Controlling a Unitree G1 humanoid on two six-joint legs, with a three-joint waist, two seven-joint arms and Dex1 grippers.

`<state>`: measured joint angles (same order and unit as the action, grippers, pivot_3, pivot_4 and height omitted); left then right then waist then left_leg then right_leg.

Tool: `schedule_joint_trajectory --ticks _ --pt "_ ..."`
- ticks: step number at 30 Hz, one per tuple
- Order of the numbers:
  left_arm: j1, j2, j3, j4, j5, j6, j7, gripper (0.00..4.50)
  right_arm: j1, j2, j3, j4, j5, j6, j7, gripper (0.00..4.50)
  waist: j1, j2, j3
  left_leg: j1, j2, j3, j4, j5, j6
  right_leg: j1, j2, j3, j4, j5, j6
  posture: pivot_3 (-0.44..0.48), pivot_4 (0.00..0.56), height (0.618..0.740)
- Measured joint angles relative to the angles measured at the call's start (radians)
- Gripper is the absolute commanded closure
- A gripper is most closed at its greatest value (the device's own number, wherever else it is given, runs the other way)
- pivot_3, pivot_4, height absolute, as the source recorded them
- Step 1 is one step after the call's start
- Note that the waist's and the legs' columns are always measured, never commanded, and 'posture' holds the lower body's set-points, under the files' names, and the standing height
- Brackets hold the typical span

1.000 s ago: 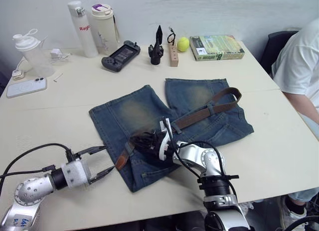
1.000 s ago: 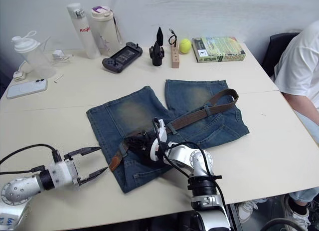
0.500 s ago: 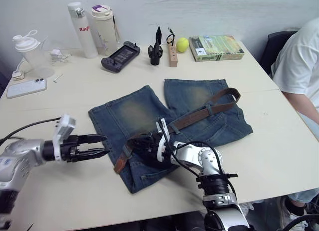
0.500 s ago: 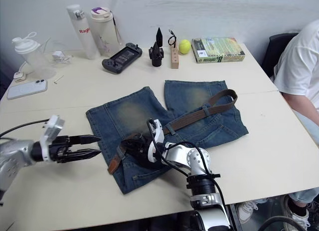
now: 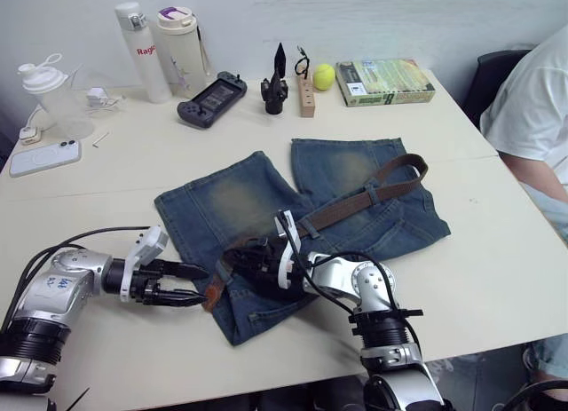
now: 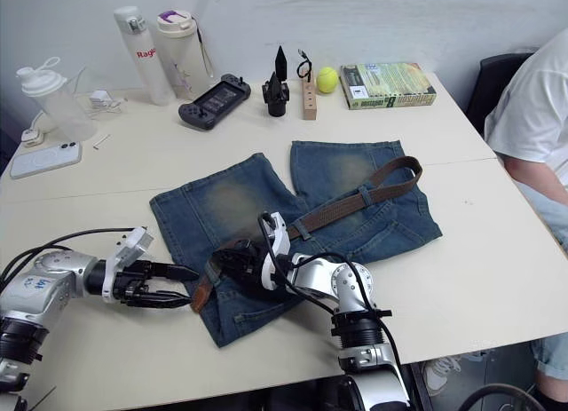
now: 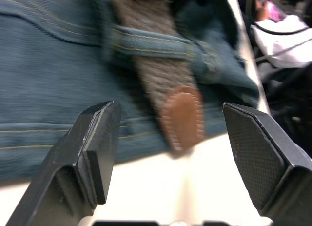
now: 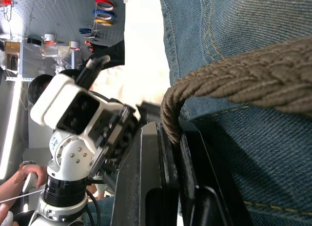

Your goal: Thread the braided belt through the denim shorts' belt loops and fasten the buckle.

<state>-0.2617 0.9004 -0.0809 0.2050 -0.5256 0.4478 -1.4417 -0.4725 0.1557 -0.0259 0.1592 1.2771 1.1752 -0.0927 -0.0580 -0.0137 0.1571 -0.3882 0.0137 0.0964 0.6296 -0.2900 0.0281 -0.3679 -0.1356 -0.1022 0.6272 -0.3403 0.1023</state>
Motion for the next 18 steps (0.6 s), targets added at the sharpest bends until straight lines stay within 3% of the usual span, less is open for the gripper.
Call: schedule_joint_trajectory --ticks 5,8,15,18 --pt "0.013 -0.005 0.002 -0.017 0.010 0.000 -0.011 0.84 0.000 0.000 0.000 0.000 -0.003 -0.004 0.001 4.50 0.000 0.001 0.001 0.000 0.000 0.000 0.000 0.000 0.000 0.000 0.000 0.000 -0.001 0.000 -0.001 0.000 0.150 0.740" --pt "0.014 -0.023 0.003 -0.031 0.017 0.002 0.000 1.68 0.000 0.000 0.001 -0.001 -0.006 -0.006 0.002 4.50 0.000 0.002 0.001 0.000 0.000 0.000 0.000 0.000 0.000 0.000 -0.001 0.001 -0.001 0.000 -0.001 0.000 0.150 0.740" --pt "0.033 -0.026 0.004 -0.038 0.022 0.010 0.004 4.49 0.000 0.000 0.013 -0.005 -0.010 -0.008 0.006 4.50 -0.001 0.002 0.001 0.000 0.000 0.000 -0.001 0.000 0.000 -0.001 -0.001 0.000 -0.001 0.000 -0.001 0.000 0.150 0.740" --pt "0.035 -0.026 0.005 -0.043 0.022 0.017 0.004 4.49 0.000 0.000 0.016 -0.005 -0.010 -0.008 0.008 4.50 -0.003 0.002 0.001 0.000 0.000 -0.001 -0.001 0.000 0.000 -0.001 -0.001 0.000 -0.001 0.000 -0.001 0.000 0.150 0.740"
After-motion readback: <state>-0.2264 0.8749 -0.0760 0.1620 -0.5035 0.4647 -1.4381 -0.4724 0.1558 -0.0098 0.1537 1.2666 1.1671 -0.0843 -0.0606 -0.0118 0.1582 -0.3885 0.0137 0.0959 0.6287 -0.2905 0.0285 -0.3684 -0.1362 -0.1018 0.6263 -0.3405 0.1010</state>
